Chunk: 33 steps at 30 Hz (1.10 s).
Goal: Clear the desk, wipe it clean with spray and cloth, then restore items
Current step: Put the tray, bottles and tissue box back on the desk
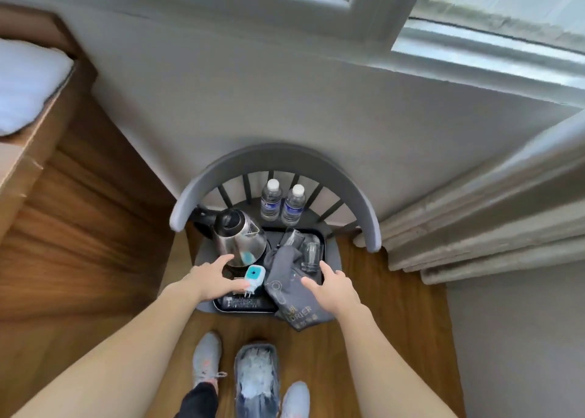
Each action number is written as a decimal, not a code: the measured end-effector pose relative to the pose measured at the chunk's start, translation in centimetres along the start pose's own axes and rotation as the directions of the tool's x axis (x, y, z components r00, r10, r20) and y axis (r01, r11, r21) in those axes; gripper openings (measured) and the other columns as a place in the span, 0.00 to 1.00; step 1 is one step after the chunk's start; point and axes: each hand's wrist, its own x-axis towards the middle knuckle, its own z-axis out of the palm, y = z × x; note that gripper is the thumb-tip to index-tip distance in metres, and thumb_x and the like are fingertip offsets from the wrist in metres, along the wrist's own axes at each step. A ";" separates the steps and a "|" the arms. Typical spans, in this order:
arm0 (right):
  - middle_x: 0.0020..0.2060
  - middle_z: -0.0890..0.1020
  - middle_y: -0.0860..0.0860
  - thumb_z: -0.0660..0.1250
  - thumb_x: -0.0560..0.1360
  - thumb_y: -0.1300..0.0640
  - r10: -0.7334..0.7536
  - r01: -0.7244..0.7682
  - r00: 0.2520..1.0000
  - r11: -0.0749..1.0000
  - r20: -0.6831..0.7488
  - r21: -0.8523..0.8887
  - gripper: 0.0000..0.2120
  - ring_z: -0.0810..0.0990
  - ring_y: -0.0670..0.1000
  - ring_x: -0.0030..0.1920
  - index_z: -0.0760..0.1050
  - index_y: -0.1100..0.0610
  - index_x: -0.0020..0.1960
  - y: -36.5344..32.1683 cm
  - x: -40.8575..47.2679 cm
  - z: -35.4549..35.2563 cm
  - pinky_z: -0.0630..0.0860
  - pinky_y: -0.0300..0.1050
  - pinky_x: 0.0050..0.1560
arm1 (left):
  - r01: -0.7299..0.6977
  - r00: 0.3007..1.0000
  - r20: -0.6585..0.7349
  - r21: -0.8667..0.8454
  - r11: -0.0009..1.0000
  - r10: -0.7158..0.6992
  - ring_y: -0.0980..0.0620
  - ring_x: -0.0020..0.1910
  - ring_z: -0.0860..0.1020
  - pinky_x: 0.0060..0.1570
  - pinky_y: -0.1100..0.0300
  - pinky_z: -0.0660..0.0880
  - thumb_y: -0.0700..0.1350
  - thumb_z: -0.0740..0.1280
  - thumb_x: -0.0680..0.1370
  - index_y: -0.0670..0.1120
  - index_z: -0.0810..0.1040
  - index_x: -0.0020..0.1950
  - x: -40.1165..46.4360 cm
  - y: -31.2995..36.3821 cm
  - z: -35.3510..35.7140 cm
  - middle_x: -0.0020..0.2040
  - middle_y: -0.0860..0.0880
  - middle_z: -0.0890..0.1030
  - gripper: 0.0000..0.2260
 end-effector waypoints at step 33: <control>0.62 0.70 0.47 0.81 0.68 0.46 -0.066 0.215 0.958 0.807 -0.278 0.550 0.46 0.72 0.43 0.59 0.61 0.39 0.80 10.7 18.3 11.9 0.66 0.43 0.62 | -0.121 0.902 -0.375 -0.697 0.707 -0.215 0.48 0.68 0.64 0.71 0.47 0.64 0.67 0.75 0.50 0.58 0.62 0.75 17.9 -5.9 12.1 0.64 0.44 0.68 0.54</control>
